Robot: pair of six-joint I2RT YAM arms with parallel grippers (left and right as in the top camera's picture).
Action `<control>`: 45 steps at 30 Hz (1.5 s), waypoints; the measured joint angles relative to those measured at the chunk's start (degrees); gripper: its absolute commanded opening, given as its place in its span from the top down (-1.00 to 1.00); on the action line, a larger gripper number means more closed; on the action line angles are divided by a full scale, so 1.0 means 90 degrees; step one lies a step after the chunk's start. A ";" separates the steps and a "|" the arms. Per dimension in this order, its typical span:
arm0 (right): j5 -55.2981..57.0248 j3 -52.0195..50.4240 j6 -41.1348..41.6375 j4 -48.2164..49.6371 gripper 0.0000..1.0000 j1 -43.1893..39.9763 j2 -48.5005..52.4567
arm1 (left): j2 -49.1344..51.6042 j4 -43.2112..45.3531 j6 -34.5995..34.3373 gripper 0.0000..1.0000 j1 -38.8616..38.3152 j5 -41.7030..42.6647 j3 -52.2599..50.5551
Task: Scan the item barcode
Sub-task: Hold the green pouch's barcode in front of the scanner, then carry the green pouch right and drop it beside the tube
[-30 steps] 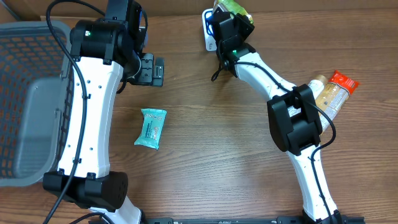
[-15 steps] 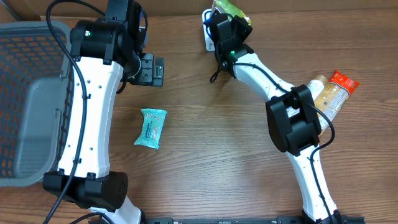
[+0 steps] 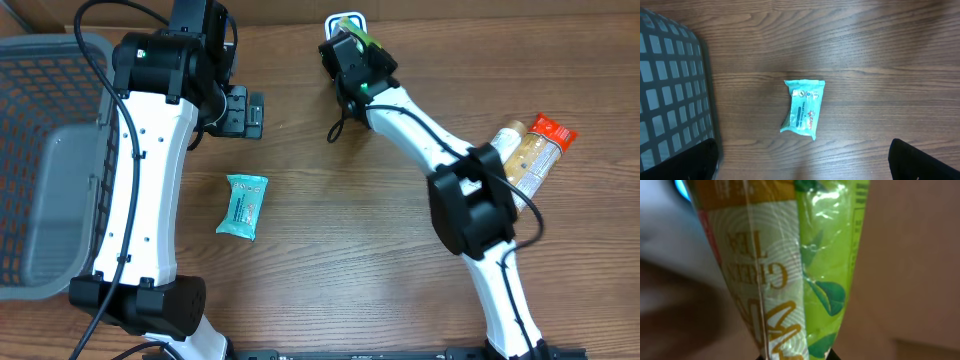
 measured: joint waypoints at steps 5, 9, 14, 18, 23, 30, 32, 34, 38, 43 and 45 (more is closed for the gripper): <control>-0.1766 -0.0046 0.1938 -0.2460 0.93 -0.0104 -0.1613 | 0.0000 0.0002 0.0000 -0.99 0.0000 -0.0002 0.0000; -0.3500 0.0070 0.3356 -0.3762 0.93 -0.0656 -0.2994 | 0.0000 0.0005 0.0000 -0.99 0.0000 -0.0002 0.0000; -0.4614 0.0087 0.4556 -0.4568 0.93 -0.1800 -0.3502 | 0.0000 0.0002 0.0000 -0.99 0.0000 -0.0002 0.0000; -0.4923 -0.0884 0.5153 -0.4245 0.93 -0.2365 -0.3077 | 0.0000 0.0002 0.0000 -1.00 0.0000 -0.0002 0.0000; -0.5134 -0.2569 0.5656 -0.3014 0.93 -0.2718 -0.2635 | 0.0000 0.0002 0.0000 -0.99 0.0000 0.0000 0.0000; -0.5224 -0.3971 0.5967 -0.1678 0.93 -0.3305 -0.2616 | 0.0000 0.0005 0.0000 -0.99 0.0000 -0.0002 0.0000; -0.5226 -0.4330 0.6003 -0.1307 0.93 -0.3483 -0.2618 | 0.0000 0.0002 0.0000 -1.00 0.0000 -0.0002 0.0000; -0.5430 -0.4588 0.6059 -0.1025 0.93 -0.3670 -0.2698 | 0.0000 0.0005 0.0000 -0.99 0.0000 -0.0002 0.0000; -0.5576 -0.4804 0.6484 -0.0918 0.91 -0.3980 -0.2812 | 0.0000 0.0005 0.0000 -1.00 0.0000 -0.0002 0.0000; -0.5814 -0.4847 0.6836 -0.1129 0.26 -0.4537 -0.2832 | 0.0000 0.0005 0.0000 -1.00 0.0000 -0.0002 0.0000; -0.5916 -0.4901 0.6938 -0.1314 -0.17 -0.4748 -0.2832 | 0.0000 0.0005 0.0000 -0.99 0.0000 -0.0002 0.0000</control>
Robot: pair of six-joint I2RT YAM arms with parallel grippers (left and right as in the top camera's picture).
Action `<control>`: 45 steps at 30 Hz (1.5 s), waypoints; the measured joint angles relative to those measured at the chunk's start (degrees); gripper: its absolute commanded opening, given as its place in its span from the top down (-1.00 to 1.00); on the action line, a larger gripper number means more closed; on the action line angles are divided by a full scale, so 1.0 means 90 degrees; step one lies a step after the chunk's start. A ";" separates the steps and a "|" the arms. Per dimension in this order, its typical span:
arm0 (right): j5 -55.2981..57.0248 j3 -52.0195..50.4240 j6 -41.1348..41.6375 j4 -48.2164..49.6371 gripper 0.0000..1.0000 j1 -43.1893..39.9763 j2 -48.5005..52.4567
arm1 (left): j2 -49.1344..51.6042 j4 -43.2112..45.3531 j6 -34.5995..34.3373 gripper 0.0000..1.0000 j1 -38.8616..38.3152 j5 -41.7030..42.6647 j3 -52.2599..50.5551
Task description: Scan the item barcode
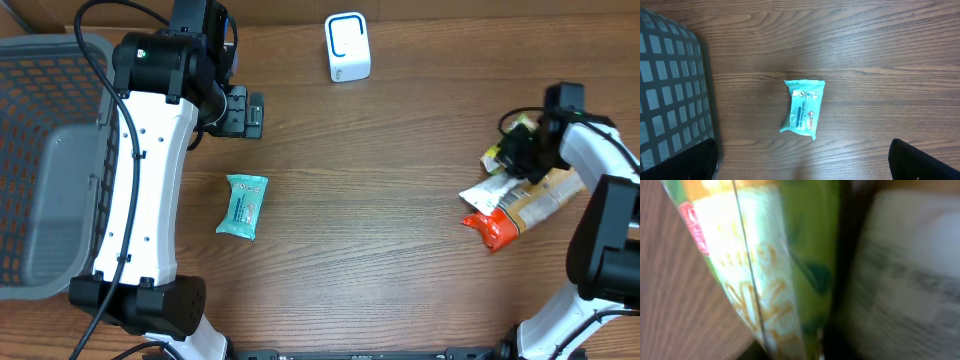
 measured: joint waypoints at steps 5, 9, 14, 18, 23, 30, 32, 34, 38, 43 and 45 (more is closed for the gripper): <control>0.0022 -0.0061 -0.0019 -0.0389 -0.43 -0.0039 -0.0034 | 0.0000 0.0000 0.0000 -0.99 0.0000 0.0000 0.0000; -0.0005 -0.0068 -0.0194 -0.0758 -0.87 -0.0039 -0.0469 | 0.0000 0.0000 0.0000 -1.00 0.0000 0.0000 0.0000; -0.0342 0.0044 -0.0510 -0.1003 -1.00 -0.0002 -0.1625 | 0.0000 -0.0002 0.0000 -0.99 0.0000 0.0000 0.0000; -0.0816 0.0153 -0.0721 -0.1015 -1.00 0.0240 -0.2210 | 0.0000 0.0000 0.0000 -1.00 0.0000 0.0000 0.0000; -0.1311 0.0109 -0.0945 -0.0668 -1.00 0.1290 -0.2210 | 0.0000 0.0029 0.0000 -0.99 0.0000 0.0002 0.0000; -0.1506 0.0070 -0.0991 0.0750 -1.00 0.3575 -0.1957 | 0.0000 0.0291 0.0022 -1.00 0.0000 0.0100 -0.0002; -0.1494 0.0070 -0.0850 0.1103 -1.00 0.4070 -0.1790 | 0.0000 -0.0051 0.0085 -0.99 0.0010 0.0146 0.0039; -0.1520 0.0061 -0.0663 0.1537 -1.00 0.4476 -0.1549 | 0.0002 -0.0410 0.0126 -1.00 0.0051 0.0199 0.0226; -0.1576 0.0085 -0.0345 0.2285 -1.00 0.5192 -0.0806 | -0.0027 -0.0566 0.0146 -0.99 0.0279 0.0289 0.0918; -0.1469 0.0512 -0.0180 0.2234 -1.00 0.5795 -0.0010 | -0.0396 -0.0546 0.0146 -1.00 0.0663 0.0459 0.1520; -0.1462 0.0843 -0.0138 0.2234 -0.90 0.6008 0.0318 | -0.0670 -0.0495 0.0146 -0.99 0.0765 0.0478 0.1637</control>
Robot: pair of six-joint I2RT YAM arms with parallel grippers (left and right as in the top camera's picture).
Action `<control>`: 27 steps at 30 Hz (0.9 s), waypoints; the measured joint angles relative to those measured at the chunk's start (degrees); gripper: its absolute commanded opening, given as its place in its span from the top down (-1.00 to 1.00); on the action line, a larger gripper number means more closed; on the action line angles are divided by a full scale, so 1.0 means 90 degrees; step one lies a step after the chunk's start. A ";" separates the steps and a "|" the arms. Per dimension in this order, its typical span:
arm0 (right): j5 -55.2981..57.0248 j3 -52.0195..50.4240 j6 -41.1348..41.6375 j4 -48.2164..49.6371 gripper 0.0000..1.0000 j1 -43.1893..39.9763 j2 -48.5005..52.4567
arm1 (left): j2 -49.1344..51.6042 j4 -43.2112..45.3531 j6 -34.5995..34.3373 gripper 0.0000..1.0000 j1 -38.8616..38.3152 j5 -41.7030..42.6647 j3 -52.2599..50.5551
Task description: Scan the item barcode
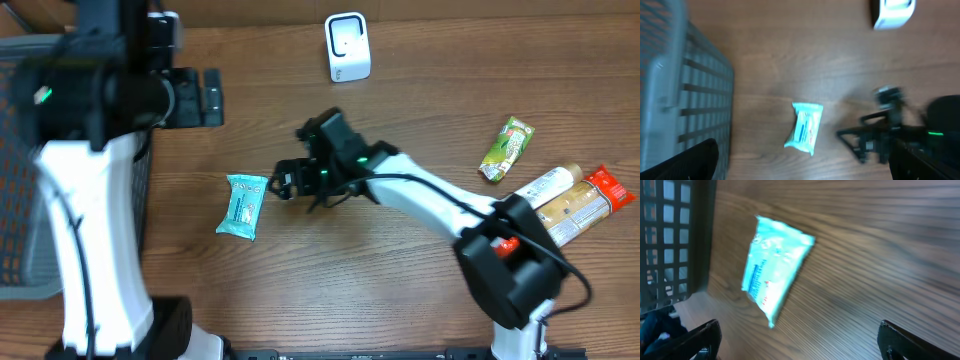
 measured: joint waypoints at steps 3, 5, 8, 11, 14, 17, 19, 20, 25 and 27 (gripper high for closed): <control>0.0036 0.0488 0.0090 0.0007 -0.79 0.0272 0.0403 | -0.0420 0.0005 0.0000 -0.99 0.0027 0.0002 0.0102; 0.0102 0.0726 0.0177 0.0085 -0.63 0.0423 0.0595 | -0.0610 0.0000 0.0000 -1.00 0.0027 0.0005 0.0146; 0.0282 0.0843 0.0418 0.0255 -0.52 0.0610 0.0809 | -0.0704 -0.0002 0.0000 -0.99 0.0027 0.0005 0.0177; 0.0474 0.0843 0.0617 0.0330 -0.47 0.0760 0.0996 | -0.0627 -0.0002 0.0000 -1.00 0.0027 0.0005 0.0175; 0.0593 0.0843 0.0767 0.0488 -0.38 0.0850 0.1185 | -0.0542 0.0000 0.0000 -1.00 0.0027 0.0005 0.0165; 0.0668 0.0843 0.0838 0.0607 -0.33 0.0935 0.1333 | -0.0527 -0.0002 0.0000 -0.99 0.0027 0.0005 0.0165; 0.0731 0.0845 0.0884 0.0673 -0.25 0.1003 0.1457 | -0.0527 -0.0002 0.0000 -1.00 0.0027 0.0007 0.0165; 0.0760 0.0886 0.0908 0.0724 -0.19 0.1037 0.1489 | -0.0529 -0.0002 0.0000 -1.00 0.0027 0.0005 0.0165; 0.0886 0.0933 0.1027 0.0908 0.03 0.1122 0.1603 | -0.0529 -0.0002 0.0000 -1.00 0.0027 0.0007 0.0165; 0.1010 0.0935 0.1047 0.0889 0.21 0.1139 0.1610 | -0.0529 -0.0002 0.0000 -0.99 0.0027 0.0005 0.0165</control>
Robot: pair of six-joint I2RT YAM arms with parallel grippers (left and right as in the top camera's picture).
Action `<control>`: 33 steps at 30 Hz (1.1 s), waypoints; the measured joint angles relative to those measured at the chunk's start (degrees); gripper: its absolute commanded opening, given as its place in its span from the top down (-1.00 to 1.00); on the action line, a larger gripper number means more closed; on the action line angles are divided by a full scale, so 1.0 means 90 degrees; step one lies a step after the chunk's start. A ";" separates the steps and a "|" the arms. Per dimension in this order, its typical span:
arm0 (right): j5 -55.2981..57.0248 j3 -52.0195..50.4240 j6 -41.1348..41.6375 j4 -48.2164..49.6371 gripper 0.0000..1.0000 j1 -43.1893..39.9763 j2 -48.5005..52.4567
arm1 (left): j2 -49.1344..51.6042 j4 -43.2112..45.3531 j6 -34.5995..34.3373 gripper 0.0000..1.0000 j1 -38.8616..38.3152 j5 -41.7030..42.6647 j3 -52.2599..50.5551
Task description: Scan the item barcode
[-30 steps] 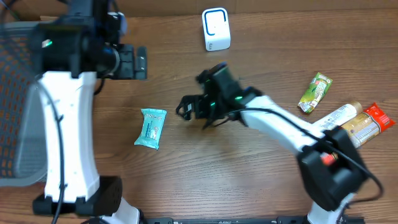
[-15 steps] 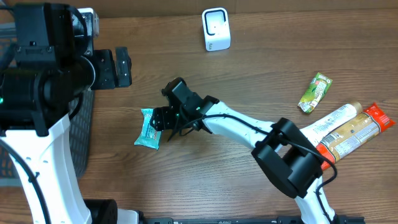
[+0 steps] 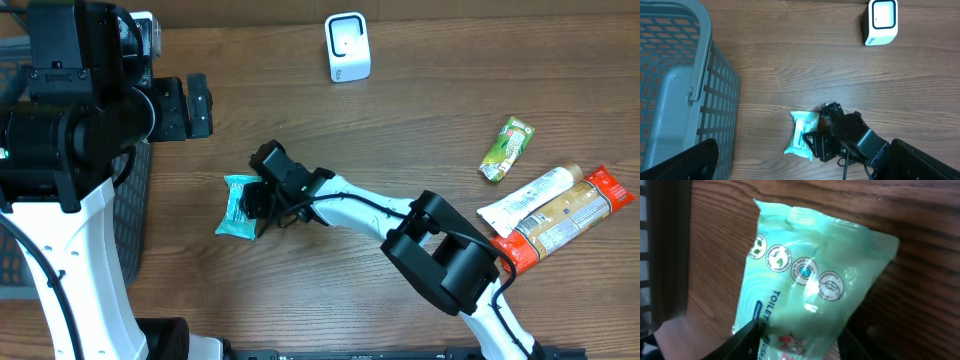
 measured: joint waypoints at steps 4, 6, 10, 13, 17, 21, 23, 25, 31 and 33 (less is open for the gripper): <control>0.0350 0.0049 0.0029 -0.0155 0.59 0.0068 0.0027 | 0.0002 0.0002 0.0000 -0.99 0.0000 0.0000 0.0000; 0.0493 0.0095 0.0070 -0.0260 0.82 0.0095 0.0027 | 0.0002 0.0000 0.0000 -0.99 0.0000 0.0002 0.0000; 0.0631 0.0204 0.0041 -0.0515 0.93 0.0109 0.0024 | 0.0002 0.0002 0.0000 -1.00 0.0000 0.0002 0.0000; 0.0597 0.0253 0.0024 -0.0714 0.93 0.0080 0.0017 | 0.0000 0.0000 0.0000 -1.00 0.0000 0.0002 0.0000; 0.0466 0.0248 0.0000 -0.1360 0.93 -0.0061 -0.0109 | 0.0002 0.0000 0.0000 -0.99 0.0000 0.0005 0.0000; 0.0464 0.0097 -0.0318 -0.2239 0.92 -0.0466 -0.0372 | 0.0002 0.0000 0.0000 -1.00 0.0000 0.0019 0.0000; 0.0525 0.0039 -0.0651 -0.2761 0.93 -0.0767 -0.0685 | 0.0002 0.0000 0.0000 -0.99 0.0000 0.0027 0.0000; 0.0636 0.0017 -0.1030 -0.3203 0.93 -0.1103 -0.1178 | 0.0002 0.0000 0.0000 -0.99 0.0000 0.0027 0.0000; 0.0529 0.0034 -0.1586 -0.2926 -0.50 -0.1299 -0.2127 | 0.0002 0.0002 0.0000 -1.00 0.0000 0.0044 0.0000; 0.0420 0.0036 -0.1634 -0.2545 -0.77 -0.1183 -0.2062 | 0.0002 0.0002 0.0000 -0.99 0.0000 0.0044 0.0000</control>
